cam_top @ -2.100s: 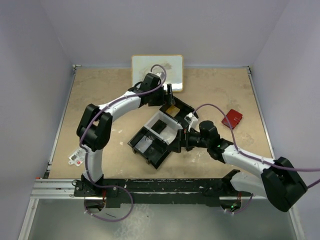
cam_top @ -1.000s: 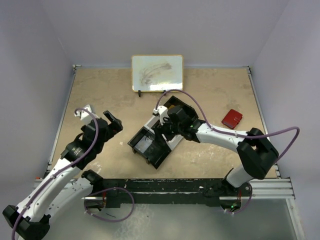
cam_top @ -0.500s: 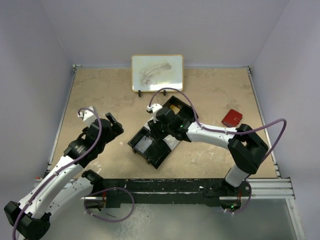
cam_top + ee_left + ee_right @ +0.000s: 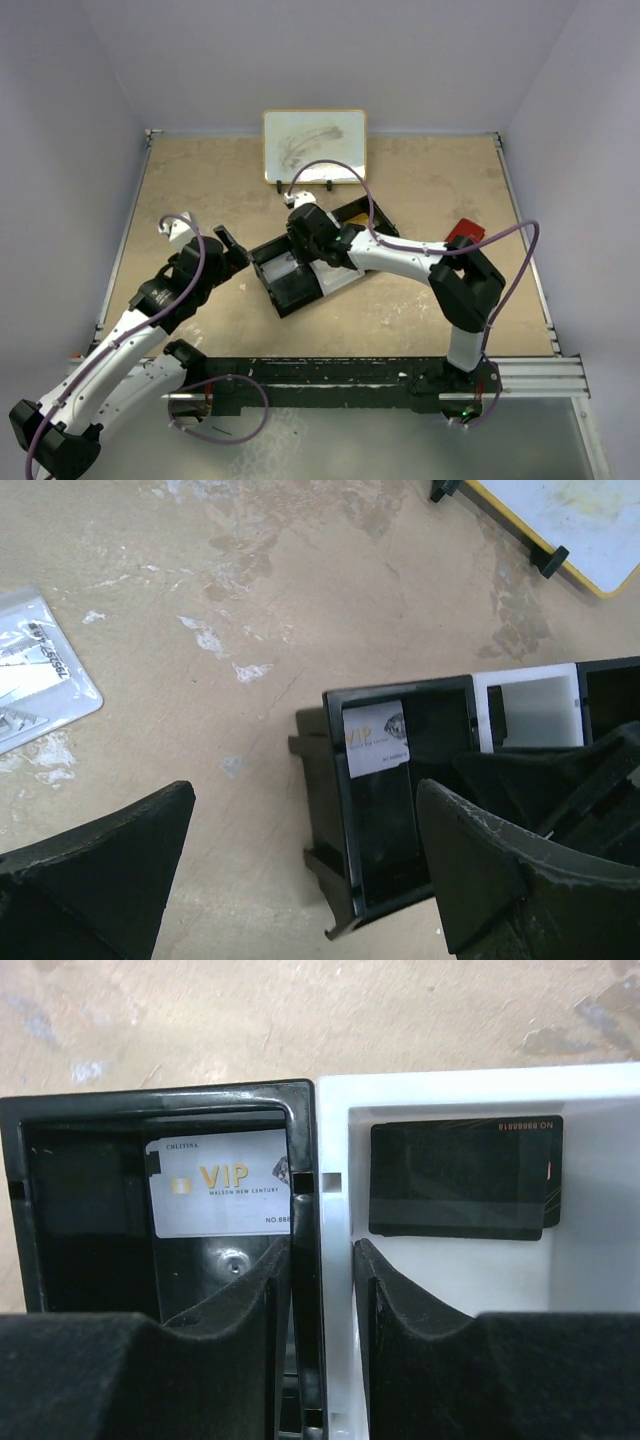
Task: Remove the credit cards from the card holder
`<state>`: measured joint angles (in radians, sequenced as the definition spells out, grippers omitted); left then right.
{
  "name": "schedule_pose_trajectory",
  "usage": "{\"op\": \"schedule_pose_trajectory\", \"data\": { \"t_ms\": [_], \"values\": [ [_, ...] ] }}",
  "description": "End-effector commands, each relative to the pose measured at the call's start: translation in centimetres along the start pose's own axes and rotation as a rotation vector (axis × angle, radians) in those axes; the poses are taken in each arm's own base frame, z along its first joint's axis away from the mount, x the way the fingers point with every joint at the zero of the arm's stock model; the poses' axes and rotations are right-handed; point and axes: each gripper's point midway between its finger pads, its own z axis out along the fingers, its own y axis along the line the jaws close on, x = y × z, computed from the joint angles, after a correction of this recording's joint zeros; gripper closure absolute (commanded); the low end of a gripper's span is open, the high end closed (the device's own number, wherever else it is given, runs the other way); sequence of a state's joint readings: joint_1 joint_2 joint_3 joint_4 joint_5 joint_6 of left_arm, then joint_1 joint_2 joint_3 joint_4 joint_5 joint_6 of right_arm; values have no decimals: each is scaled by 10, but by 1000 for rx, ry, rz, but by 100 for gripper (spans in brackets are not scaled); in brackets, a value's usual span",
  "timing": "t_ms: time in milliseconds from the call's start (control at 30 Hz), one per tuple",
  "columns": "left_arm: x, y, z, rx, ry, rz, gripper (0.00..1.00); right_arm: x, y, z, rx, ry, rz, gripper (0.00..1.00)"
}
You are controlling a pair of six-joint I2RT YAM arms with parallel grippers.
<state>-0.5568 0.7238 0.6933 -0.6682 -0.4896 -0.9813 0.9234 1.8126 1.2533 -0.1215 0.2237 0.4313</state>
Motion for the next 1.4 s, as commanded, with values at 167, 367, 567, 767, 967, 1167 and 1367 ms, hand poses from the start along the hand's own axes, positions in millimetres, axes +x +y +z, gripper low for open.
{"op": "schedule_pose_trajectory", "data": {
  "t_ms": [167,367,567,767,967,1167,1367],
  "values": [
    [-5,-20,-2,73,0,-36,10,-48,-26,19,146,-76,63,70],
    [-6,-22,-4,88,4,-45,10,-70,-53,29,169,-91,97,70],
    [-3,-25,-3,97,14,-50,10,-85,-84,32,219,-105,183,70],
    [-1,-26,-2,99,25,-53,10,-88,-87,43,249,-97,254,69],
    [-1,-26,-4,104,28,-59,10,-95,-90,52,283,-101,283,67],
    [1,-25,-5,107,34,-60,10,-111,-91,48,276,-119,296,59],
    [2,-26,-5,114,40,-60,10,-127,-87,33,252,-144,294,48]
  ]
}}
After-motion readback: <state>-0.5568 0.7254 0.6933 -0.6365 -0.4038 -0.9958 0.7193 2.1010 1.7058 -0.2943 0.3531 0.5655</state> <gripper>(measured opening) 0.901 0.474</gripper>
